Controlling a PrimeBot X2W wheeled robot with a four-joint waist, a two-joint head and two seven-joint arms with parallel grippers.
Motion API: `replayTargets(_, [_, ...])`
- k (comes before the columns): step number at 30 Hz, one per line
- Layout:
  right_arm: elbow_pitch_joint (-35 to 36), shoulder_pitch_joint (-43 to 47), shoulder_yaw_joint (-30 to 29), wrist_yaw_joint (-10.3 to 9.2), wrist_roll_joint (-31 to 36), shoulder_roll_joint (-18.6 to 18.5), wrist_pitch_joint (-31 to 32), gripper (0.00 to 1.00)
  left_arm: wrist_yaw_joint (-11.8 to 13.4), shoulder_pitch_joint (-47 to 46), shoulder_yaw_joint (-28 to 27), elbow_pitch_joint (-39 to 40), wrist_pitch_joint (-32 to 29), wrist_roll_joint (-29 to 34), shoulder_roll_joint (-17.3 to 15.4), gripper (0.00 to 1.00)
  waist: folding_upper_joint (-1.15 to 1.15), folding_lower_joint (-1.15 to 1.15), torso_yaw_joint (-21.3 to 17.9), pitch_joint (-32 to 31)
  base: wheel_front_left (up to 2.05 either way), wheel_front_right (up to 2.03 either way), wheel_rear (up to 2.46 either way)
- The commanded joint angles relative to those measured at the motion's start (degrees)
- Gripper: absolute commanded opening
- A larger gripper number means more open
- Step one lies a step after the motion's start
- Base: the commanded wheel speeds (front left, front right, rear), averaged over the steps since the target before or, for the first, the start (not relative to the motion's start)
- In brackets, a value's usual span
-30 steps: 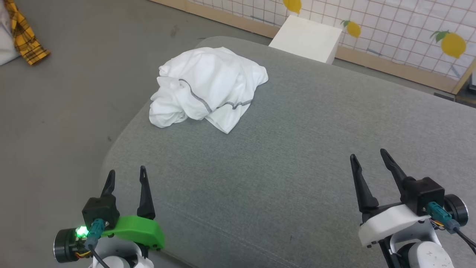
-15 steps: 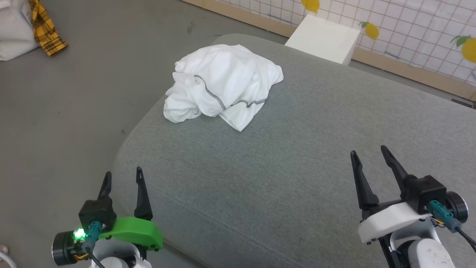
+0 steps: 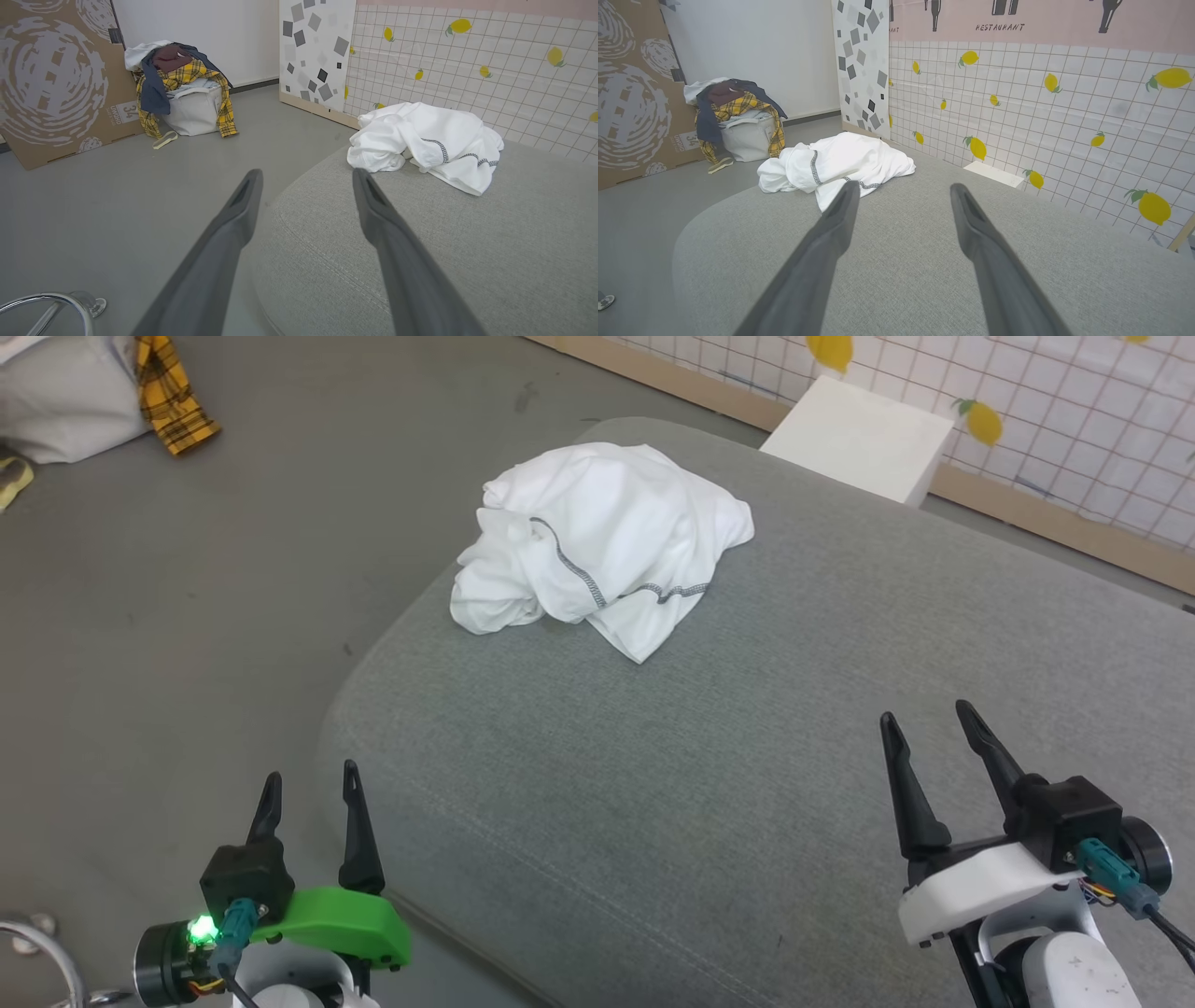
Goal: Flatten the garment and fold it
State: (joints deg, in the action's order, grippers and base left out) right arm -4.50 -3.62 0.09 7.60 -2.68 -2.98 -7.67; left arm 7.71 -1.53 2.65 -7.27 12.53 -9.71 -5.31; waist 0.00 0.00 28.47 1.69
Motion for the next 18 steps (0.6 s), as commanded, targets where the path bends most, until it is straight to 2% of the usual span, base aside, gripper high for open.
replayTargets(1, [-0.20, -1.20, -0.05, -0.09, -0.47, 0.08, -0.74, 1.00, 0.60, -1.21, 0.27, -0.37, 0.56, -0.60, -0.51, 1.00, 0.00, 0.00, 0.49, -0.12, 0.00, 0.00, 0.00])
replayTargets(11, [-0.78, -1.84, 0.39, -0.10, -1.06, 0.10, -1.72, 1.00, 0.26, -4.16, 1.06, -1.60, 1.17, -2.04, -1.78, 1.00, 0.00, 0.00, 1.74, 0.65, 0.00, 0.00, 0.00])
replayTargets(18, [0.62, -3.11, -0.29, -0.11, -0.39, 0.11, -1.44, 1.00, -3.05, -14.61, 1.41, -4.55, -3.45, -6.00, -3.12, 1.00, 0.00, 0.00, 2.09, 4.32, 0.00, 0.00, 0.00])
